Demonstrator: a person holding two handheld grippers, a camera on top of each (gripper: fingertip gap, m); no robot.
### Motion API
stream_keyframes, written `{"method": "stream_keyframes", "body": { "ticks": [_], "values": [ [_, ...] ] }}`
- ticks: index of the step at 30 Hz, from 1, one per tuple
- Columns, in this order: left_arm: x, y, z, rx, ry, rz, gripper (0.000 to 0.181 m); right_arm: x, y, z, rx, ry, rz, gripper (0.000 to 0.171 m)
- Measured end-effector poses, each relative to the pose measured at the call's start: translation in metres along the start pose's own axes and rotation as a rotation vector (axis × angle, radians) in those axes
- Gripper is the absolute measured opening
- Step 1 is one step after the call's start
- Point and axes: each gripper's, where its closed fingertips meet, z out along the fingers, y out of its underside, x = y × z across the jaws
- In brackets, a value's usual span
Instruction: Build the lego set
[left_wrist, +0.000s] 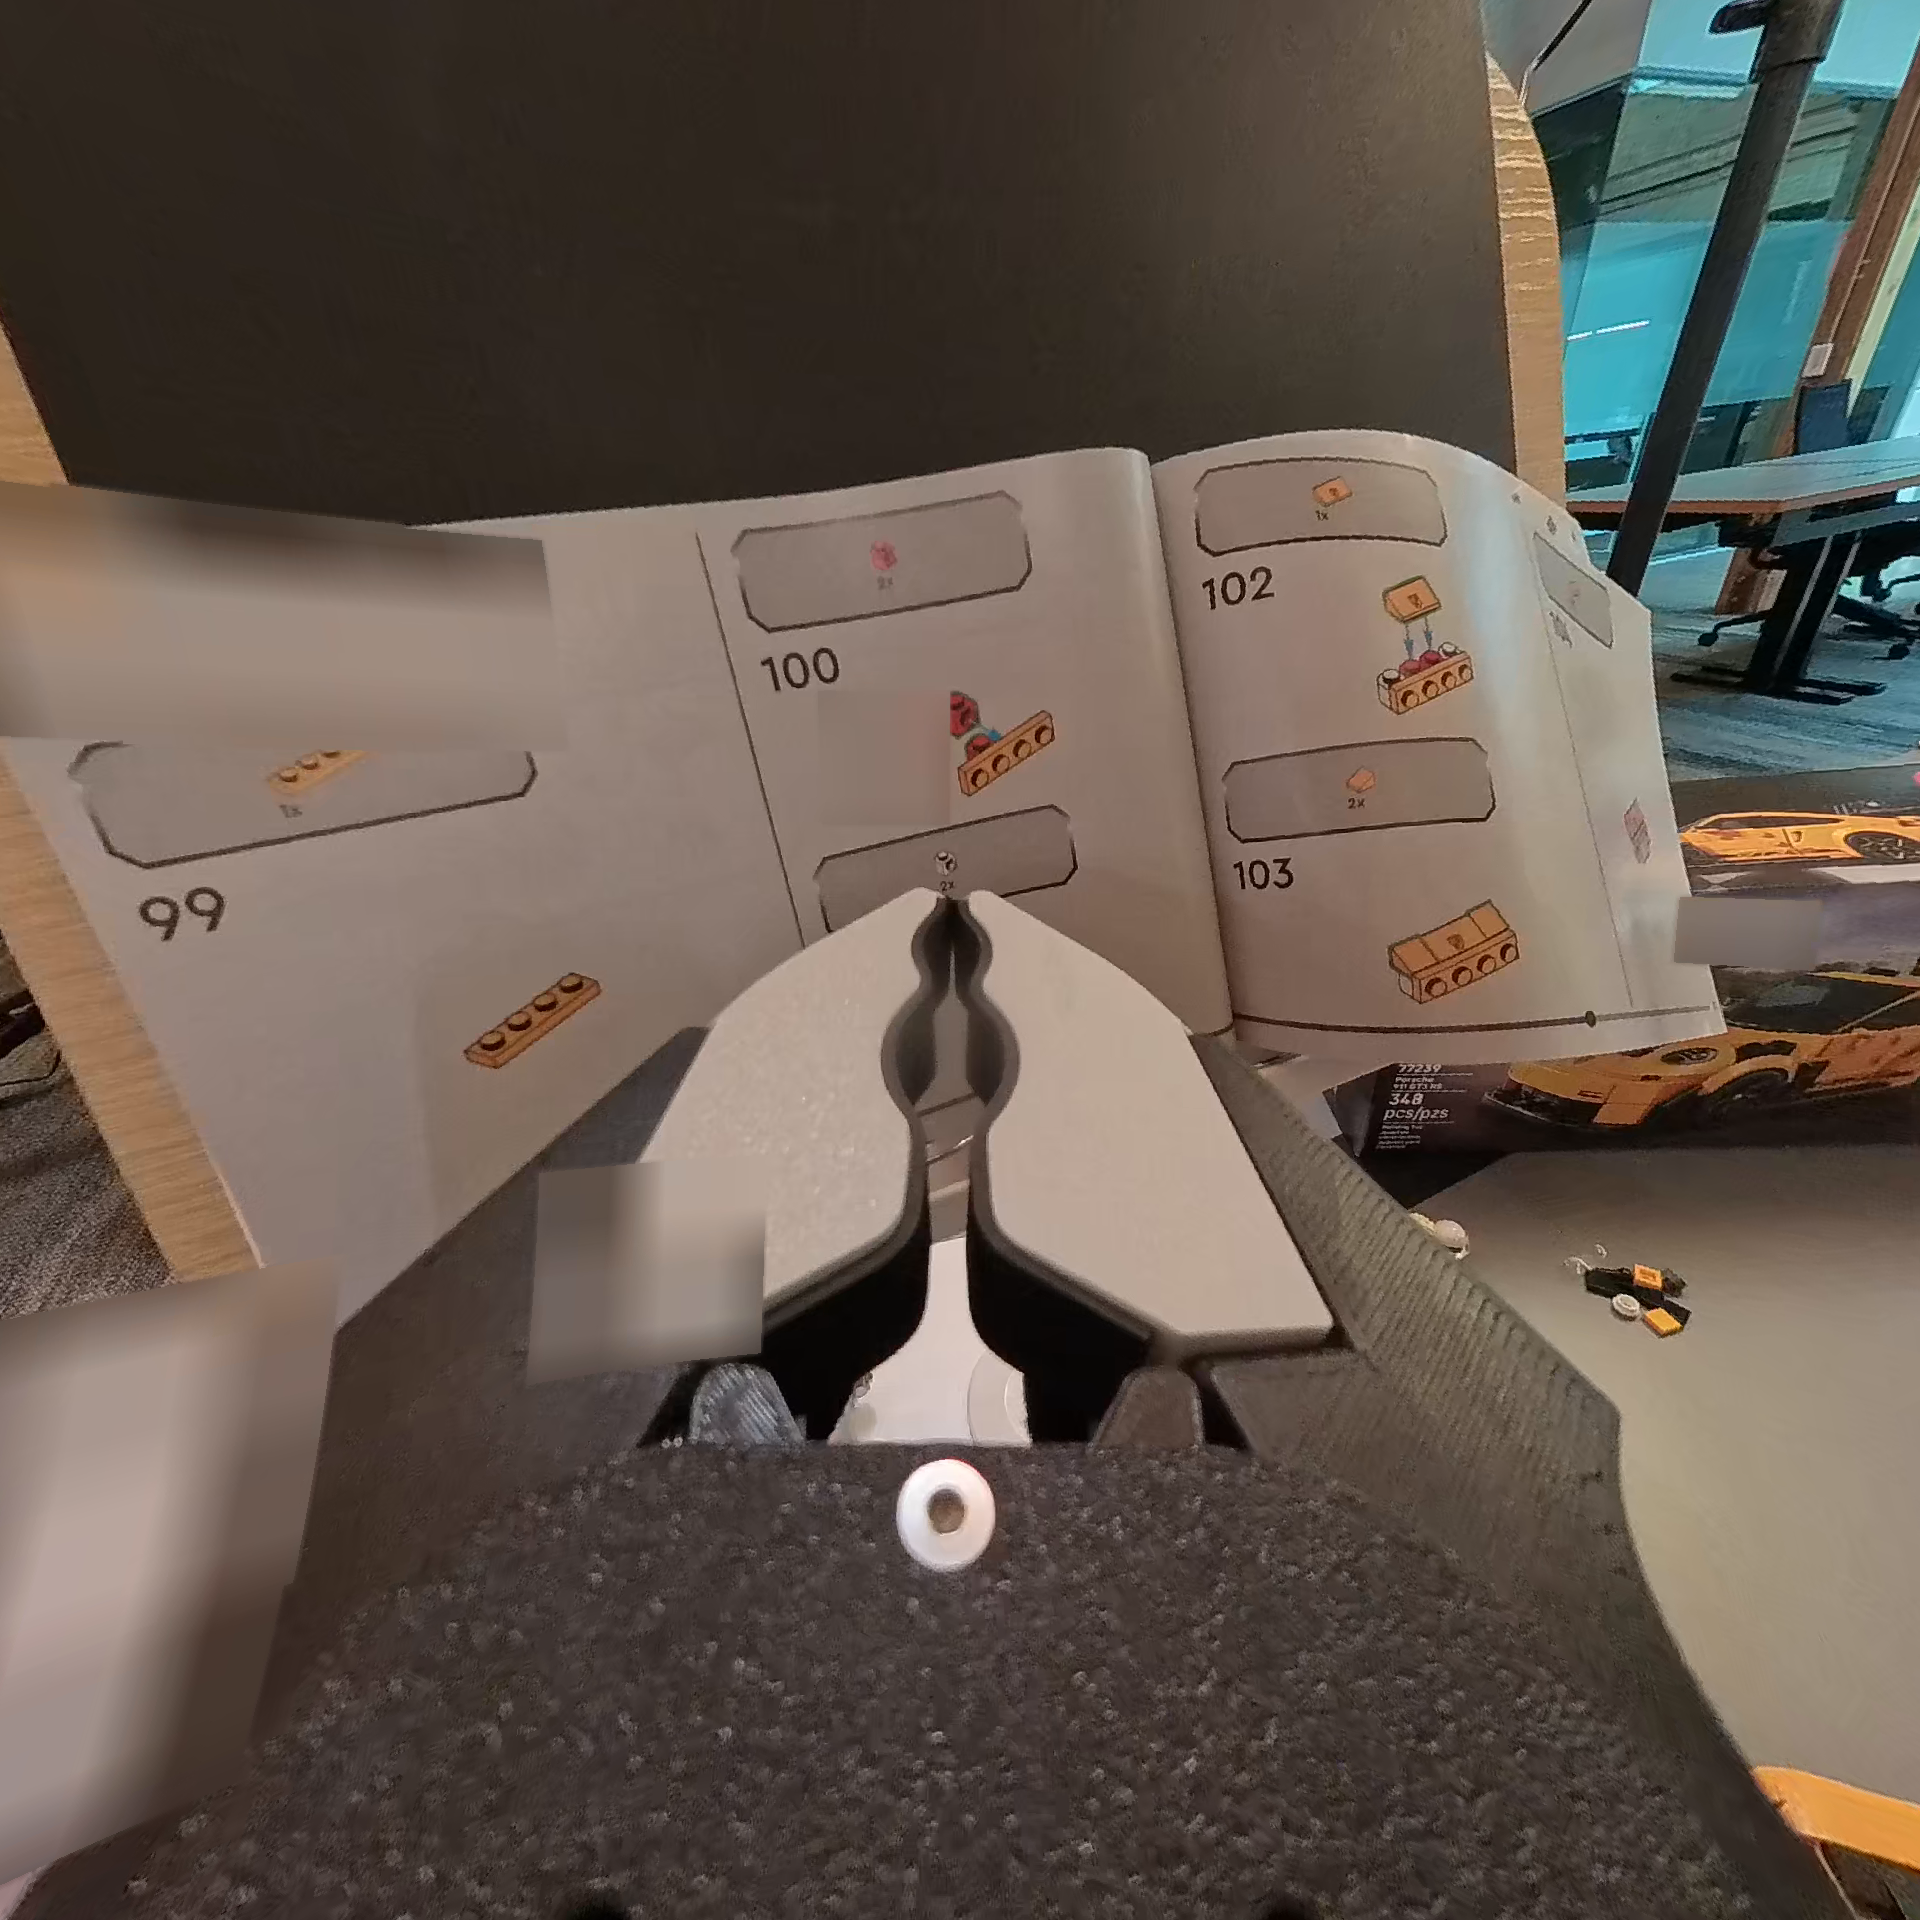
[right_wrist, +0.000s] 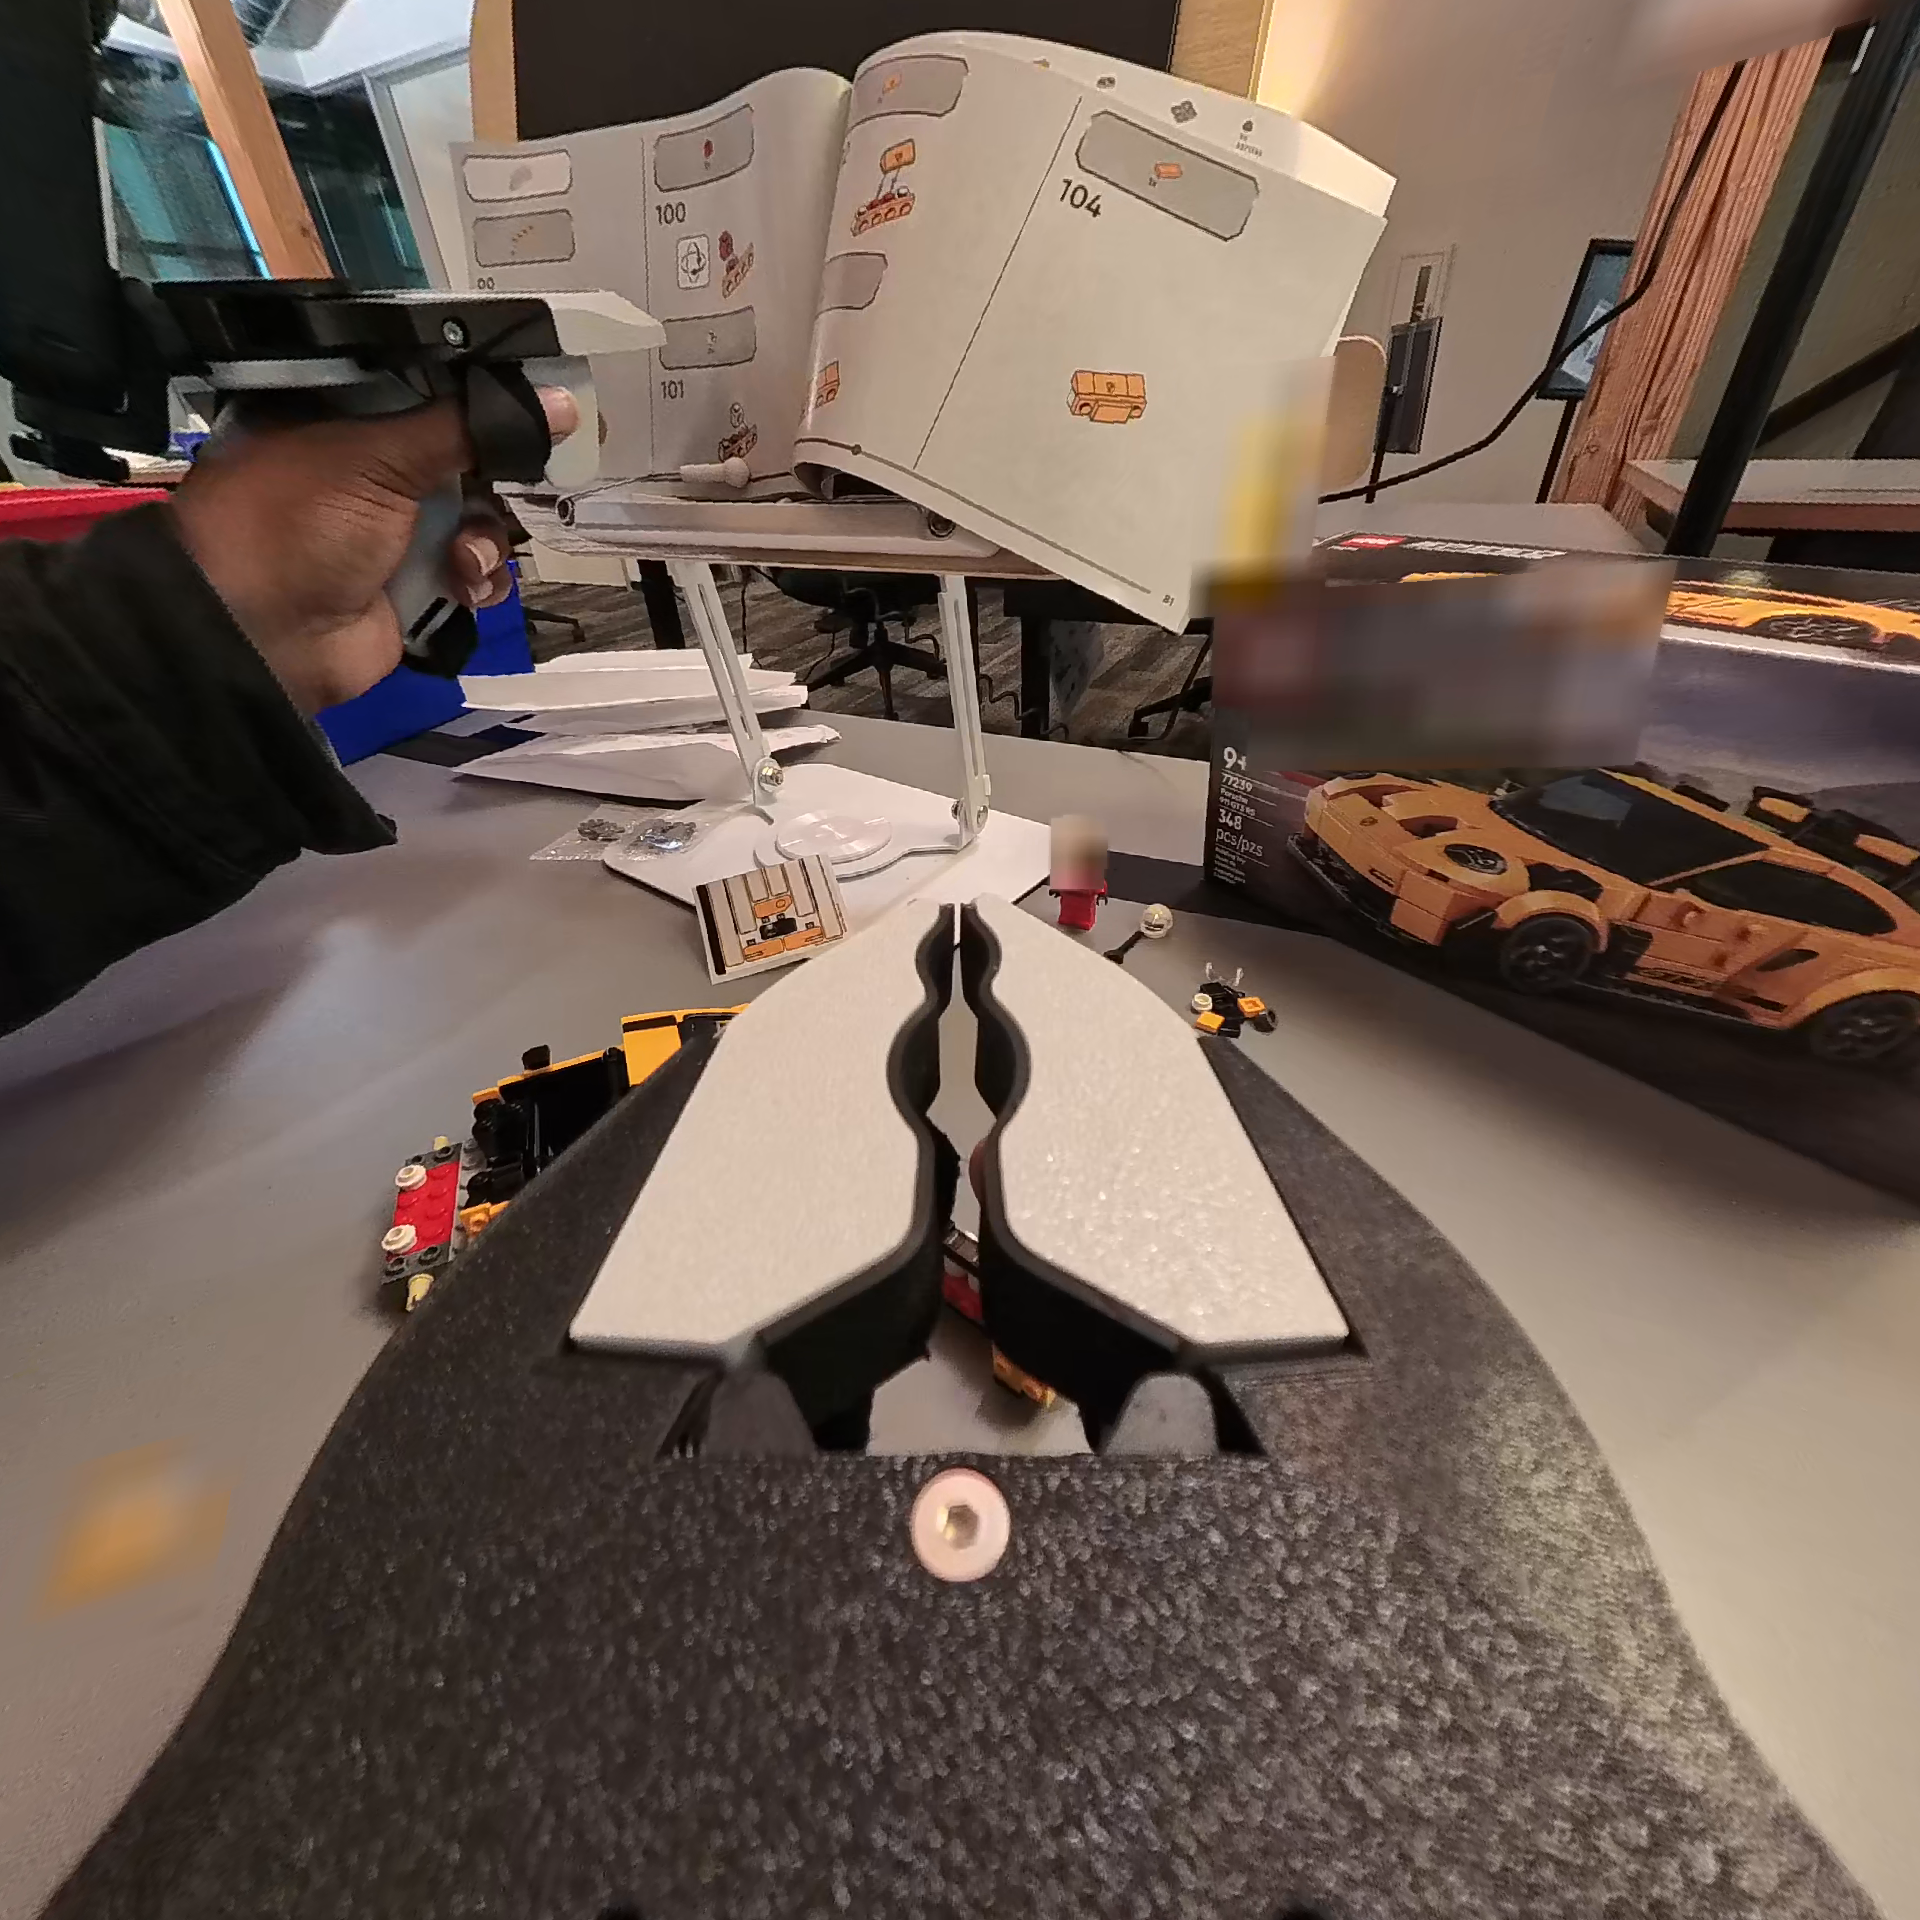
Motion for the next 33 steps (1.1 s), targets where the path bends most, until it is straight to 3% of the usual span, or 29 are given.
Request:
{"method": "stream_keyframes", "body": {
  "ticks": [4, 7, 13, 16, 18, 22, 25, 28, 30, 33],
  "values": [
    [0.002, -0.005, -0.005, 0.009, 0.009, -0.014, 0.0, 0.0, 0.0, 0.0, 0.001, 0.001, 0.001, 0.001],
    [0.012, -0.029, -0.029, 0.063, 0.058, -0.087, 0.0, 0.001, -0.001, 0.0, 0.004, 0.004, 0.002, 0.001],
    [0.025, -0.081, -0.114, 0.157, 0.138, -0.09, 0.0, 0.003, -0.002, -0.001, 0.009, 0.009, 0.009, 0.001],
    [0.027, -0.101, -0.177, 0.132, 0.217, -0.046, 0.0, 0.006, -0.004, -0.003, 0.016, 0.018, 0.022, 0.001],
    [0.005, -0.099, -0.215, 0.058, 0.169, 0.047, 0.0, 0.008, -0.006, -0.004, 0.024, 0.021, 0.043, 0.001],
    [-0.083, -0.055, -0.273, -0.275, 0.011, 0.169, 0.0, 0.009, -0.008, -0.005, 0.026, 0.018, 0.05, 0.001],
    [-0.144, 0.015, -0.326, -0.725, -0.022, 0.203, 0.0, 0.009, -0.008, -0.005, 0.028, 0.021, 0.047, 0.001],
    [-0.18, 0.085, -0.375, -1.115, 0.055, 0.22, 0.001, 0.006, -0.004, -0.003, 0.014, 0.016, 0.045, 0.001],
    [-0.198, 0.126, -0.402, -1.337, 0.09, 0.201, 0.012, 0.004, -0.002, -0.001, 0.005, 0.013, 0.04, 0.001],
    [-0.217, 0.168, -0.423, -1.552, 0.124, 0.174, 0.018, 0.004, -0.001, -0.001, 0.0, 0.02, 0.027, 0.001]
  ]
}}
